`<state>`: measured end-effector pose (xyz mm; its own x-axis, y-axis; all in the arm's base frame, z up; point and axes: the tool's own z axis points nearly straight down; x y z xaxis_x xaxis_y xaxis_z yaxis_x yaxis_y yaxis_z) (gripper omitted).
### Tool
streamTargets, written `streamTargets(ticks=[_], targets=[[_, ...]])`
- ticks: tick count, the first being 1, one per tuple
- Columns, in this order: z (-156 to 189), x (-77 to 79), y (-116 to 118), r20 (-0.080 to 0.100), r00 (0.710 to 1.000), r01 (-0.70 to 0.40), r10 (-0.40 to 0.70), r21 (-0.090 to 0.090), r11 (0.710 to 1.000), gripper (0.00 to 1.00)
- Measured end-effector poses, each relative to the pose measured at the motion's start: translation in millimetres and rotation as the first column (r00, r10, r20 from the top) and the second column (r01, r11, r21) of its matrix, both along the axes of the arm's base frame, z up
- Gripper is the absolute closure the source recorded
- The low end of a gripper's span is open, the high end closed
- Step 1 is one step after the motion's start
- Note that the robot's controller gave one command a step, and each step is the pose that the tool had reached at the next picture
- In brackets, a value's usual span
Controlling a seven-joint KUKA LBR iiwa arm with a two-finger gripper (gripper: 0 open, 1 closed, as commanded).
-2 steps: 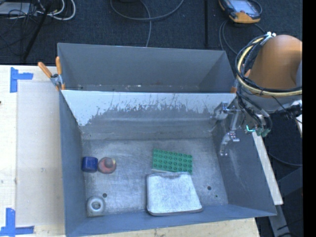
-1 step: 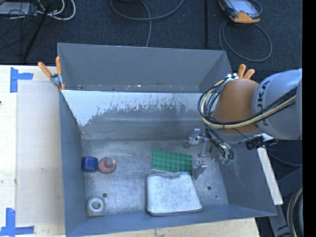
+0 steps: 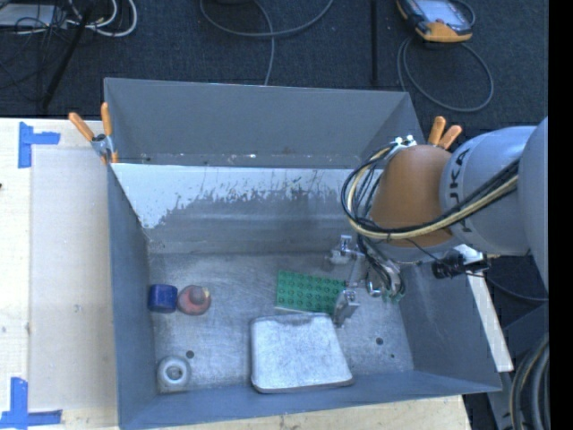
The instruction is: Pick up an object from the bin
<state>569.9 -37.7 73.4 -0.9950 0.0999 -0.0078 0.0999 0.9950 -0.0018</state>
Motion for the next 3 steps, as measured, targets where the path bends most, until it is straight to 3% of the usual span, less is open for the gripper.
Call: streamTargets(ticks=[1,2,3], targets=[[1,-0.3,0,-0.004,1.0,-0.004,0.004,0.0,1.0,1.0],[119,-5.7,-18,0.0,1.0,-0.024,0.024,0.001,1.0,1.0],[167,-90.3,-31,-0.009,0.953,-0.303,0.303,0.003,0.953,1.0]])
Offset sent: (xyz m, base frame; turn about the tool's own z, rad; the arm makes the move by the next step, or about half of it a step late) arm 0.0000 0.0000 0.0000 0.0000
